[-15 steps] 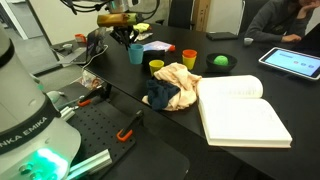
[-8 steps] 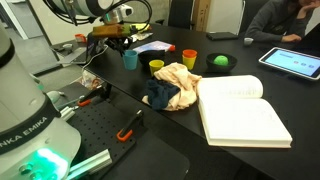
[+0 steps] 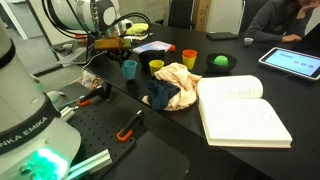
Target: Shift the bowl to the left, then separate the cups
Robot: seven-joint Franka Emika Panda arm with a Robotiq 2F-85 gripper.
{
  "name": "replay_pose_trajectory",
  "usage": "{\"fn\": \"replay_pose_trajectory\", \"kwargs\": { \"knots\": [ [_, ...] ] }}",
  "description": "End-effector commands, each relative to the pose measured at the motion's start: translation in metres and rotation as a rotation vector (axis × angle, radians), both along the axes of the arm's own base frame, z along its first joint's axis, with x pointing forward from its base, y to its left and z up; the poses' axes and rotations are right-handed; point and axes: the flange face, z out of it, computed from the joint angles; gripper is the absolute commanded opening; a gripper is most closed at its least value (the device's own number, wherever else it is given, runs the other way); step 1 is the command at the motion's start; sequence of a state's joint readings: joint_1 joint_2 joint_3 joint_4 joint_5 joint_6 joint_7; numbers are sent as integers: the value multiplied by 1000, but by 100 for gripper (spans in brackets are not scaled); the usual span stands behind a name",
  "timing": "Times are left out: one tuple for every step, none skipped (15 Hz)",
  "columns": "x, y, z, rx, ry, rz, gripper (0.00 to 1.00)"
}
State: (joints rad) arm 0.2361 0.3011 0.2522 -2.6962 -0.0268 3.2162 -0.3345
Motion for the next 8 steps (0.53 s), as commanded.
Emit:
{"fn": "replay_pose_trajectory", "kwargs": {
  "knots": [
    [14, -2, -4, -5, -38, 10, 31],
    [17, -4, -5, -5, -39, 5, 32],
    [21, -6, -5, -7, -50, 4, 34],
    [26, -9, -4, -10, -44, -5, 40],
    [31, -12, -3, -13, -41, -16, 49],
    [38, -16, 0, -25, -32, -24, 56],
    [45, -19, 4, -35, -16, -40, 63],
    [53, -21, 7, -44, 1, -57, 71]
  ]
}}
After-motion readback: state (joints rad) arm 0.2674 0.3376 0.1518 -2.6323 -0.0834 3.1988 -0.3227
